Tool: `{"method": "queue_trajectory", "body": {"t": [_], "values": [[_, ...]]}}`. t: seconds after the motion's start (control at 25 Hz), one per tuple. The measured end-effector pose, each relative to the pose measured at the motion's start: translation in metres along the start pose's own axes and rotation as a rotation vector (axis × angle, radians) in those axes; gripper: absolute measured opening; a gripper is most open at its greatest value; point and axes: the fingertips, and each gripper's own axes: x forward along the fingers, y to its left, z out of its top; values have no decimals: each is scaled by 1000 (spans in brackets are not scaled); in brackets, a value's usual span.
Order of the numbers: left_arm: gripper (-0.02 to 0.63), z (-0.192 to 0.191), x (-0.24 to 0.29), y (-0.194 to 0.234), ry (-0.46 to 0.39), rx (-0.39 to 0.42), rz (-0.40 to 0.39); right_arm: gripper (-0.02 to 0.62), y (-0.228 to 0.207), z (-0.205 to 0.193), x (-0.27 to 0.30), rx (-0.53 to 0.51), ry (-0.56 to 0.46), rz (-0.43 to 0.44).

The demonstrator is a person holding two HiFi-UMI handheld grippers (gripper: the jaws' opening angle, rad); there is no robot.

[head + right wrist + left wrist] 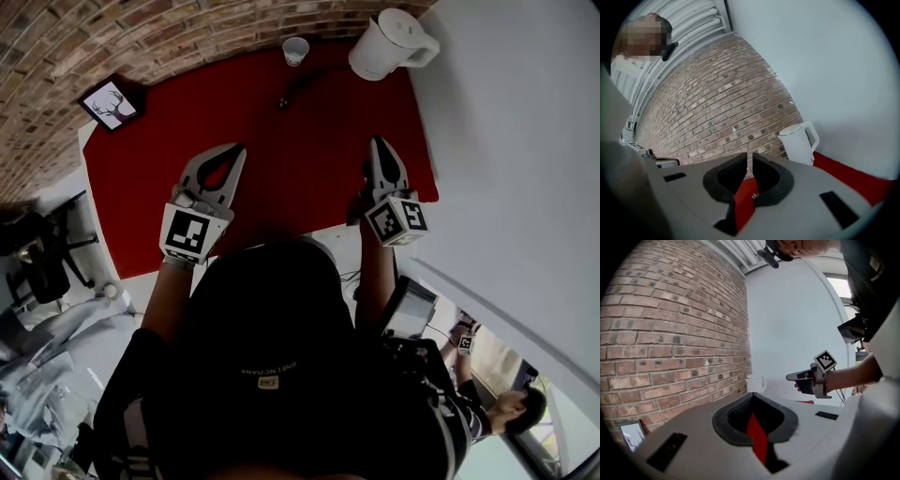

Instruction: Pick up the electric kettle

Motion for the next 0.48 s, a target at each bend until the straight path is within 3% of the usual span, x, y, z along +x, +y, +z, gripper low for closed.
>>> {"method": "queue_trajectory", "body": {"t": [0.48], "values": [[6, 2, 28, -8, 51, 2, 79, 97, -74, 9, 35, -34, 21, -46]]}}
